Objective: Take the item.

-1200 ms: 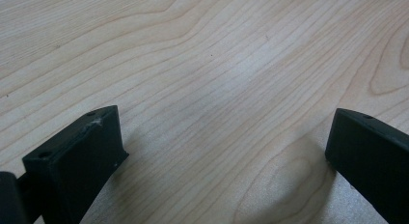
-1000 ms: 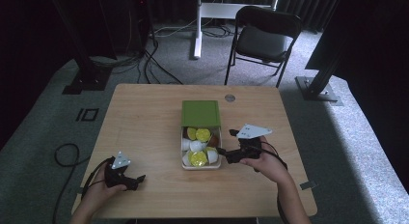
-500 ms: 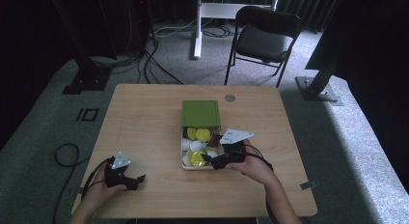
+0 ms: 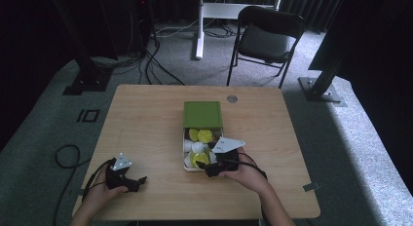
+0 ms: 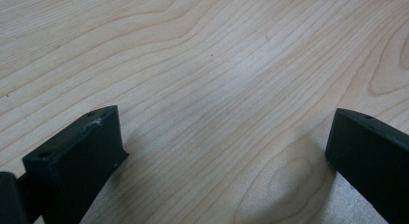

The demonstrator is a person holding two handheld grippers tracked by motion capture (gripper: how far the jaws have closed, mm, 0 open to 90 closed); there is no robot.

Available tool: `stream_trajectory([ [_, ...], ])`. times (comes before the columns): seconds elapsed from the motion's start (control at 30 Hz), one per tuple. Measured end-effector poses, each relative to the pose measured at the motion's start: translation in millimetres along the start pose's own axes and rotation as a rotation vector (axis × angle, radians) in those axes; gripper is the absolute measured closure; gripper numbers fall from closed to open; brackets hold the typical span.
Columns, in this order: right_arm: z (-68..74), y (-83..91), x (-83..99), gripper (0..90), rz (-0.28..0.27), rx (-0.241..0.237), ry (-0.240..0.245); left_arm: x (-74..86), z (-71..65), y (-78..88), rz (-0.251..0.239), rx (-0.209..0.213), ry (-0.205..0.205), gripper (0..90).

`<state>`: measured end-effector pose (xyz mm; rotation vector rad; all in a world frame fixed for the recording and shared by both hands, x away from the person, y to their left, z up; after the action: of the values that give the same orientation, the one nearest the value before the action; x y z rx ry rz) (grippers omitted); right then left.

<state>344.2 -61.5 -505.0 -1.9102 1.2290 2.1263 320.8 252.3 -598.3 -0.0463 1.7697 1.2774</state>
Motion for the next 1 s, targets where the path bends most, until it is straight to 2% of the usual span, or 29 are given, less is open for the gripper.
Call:
stream_trajectory([
  [0.1, 3.9, -3.6, 2.8, 21.8, 0.011, 0.024, 0.009, -0.1, -0.1, -0.1, -0.002, 0.0, 0.001, 0.7],
  [0.4, 12.2, -13.6, 12.0, 23.1, 0.031, 0.049, 0.0, 0.1, 0.1, 0.1, 0.001, 0.0, -0.002, 0.7],
  [0.53, 13.6, -16.3, 15.0, 24.7, 0.033, 0.085, -0.001, 0.1, 0.1, 0.0, 0.0, 0.0, -0.001, 0.7],
  [0.8, 17.4, -24.0, 18.7, 31.0, 0.049, 0.161, 0.028, 0.0, 0.2, 0.0, 0.0, 0.0, -0.002, 0.7],
  [0.93, 19.4, -29.8, 22.9, 32.4, 0.074, 0.171, 0.035, 0.0, 0.2, 0.0, 0.0, -0.001, -0.001, 0.7],
  [1.0, 18.7, -30.9, 23.5, 33.6, 0.071, 0.178, 0.013, 0.1, 0.2, 0.1, 0.001, -0.001, -0.002, 0.7],
])
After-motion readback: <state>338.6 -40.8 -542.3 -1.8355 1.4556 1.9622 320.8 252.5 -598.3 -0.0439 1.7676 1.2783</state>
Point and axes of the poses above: each handheld gripper's, and its own axes: y roughly backward along the jaws, x roughly out of its underside, z roughly to its left, the point moved 6 cm from there along -y, roughly forward along the jaws, and after that the axes turned 4 degrees about x, right-handed, at the moved point
